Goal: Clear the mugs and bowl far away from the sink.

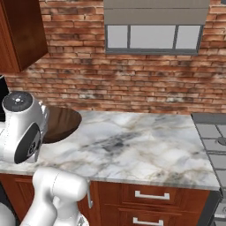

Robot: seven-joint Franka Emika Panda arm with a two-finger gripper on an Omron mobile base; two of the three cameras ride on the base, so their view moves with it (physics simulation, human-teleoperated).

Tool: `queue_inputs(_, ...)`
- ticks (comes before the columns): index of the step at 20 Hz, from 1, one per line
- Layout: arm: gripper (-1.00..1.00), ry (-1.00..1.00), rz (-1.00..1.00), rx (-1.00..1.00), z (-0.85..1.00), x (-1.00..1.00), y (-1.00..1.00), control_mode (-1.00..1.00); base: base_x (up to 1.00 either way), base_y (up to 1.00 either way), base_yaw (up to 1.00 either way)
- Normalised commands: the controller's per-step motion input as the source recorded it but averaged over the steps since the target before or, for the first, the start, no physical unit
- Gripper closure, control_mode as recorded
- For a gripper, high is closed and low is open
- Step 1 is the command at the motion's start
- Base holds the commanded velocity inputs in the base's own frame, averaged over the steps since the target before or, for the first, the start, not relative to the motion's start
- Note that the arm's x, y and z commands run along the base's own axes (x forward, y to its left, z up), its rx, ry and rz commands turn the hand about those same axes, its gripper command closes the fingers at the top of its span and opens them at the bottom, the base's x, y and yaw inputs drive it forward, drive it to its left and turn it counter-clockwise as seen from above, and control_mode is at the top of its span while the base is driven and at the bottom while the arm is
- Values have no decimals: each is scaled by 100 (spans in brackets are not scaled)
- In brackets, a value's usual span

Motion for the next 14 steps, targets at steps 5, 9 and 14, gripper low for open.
queue_inputs(5, 100, -5, 5, 0, -28, 52, -1, -100, 0, 0, 0)
queue_inputs(9, 100, -1, 11, 0, -28, 68, -1, -100, 0, 0, 0)
queue_inputs(14, 100, 0, 9, 0, -42, 41, -11, -100, 0, 0, 0)
